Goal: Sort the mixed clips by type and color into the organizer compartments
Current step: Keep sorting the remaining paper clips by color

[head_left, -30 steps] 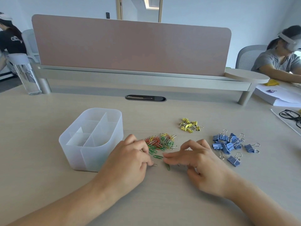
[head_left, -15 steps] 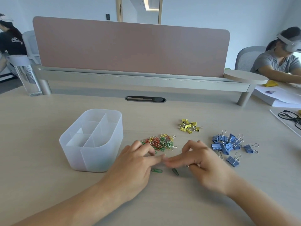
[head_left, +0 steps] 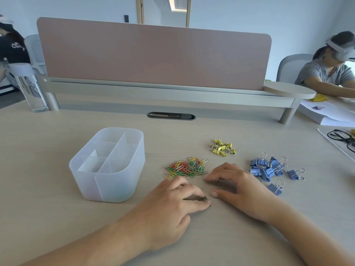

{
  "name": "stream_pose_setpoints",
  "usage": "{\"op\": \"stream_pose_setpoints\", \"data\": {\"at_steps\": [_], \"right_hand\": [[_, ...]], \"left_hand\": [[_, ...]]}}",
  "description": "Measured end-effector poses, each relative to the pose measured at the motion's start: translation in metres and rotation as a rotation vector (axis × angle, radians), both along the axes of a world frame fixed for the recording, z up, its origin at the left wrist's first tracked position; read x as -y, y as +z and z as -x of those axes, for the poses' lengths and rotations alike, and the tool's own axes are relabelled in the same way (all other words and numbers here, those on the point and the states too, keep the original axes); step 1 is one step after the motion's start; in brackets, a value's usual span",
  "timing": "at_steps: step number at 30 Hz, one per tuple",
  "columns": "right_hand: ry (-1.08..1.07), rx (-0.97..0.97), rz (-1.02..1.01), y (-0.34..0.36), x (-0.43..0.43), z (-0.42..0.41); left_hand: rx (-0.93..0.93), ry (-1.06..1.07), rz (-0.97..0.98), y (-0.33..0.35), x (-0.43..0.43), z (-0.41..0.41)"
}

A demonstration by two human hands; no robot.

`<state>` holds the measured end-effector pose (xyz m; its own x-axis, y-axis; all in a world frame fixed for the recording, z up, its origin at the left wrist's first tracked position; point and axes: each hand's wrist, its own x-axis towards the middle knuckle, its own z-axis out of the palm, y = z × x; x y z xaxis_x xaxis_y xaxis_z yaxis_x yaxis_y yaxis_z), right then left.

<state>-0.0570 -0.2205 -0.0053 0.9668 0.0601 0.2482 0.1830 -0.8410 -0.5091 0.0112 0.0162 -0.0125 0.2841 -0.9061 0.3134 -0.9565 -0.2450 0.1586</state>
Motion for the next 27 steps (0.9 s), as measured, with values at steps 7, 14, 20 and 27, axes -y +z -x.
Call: {"op": "stream_pose_setpoints", "data": {"at_steps": [7, 14, 20, 27], "right_hand": [[0.034, 0.035, -0.090, 0.007, -0.002, 0.007], [0.110, 0.012, 0.205, 0.004, -0.006, 0.004], [-0.018, 0.095, 0.207, 0.006, -0.004, 0.004], [-0.081, 0.072, 0.358, 0.005, 0.000, 0.002]], "left_hand": [[-0.262, 0.049, 0.179, 0.005, -0.006, -0.008], [-0.198, 0.279, 0.162, 0.005, -0.008, -0.012], [-0.034, 0.365, 0.065, 0.002, -0.006, -0.011], [0.033, 0.428, 0.033, -0.002, -0.004, -0.013]]}}
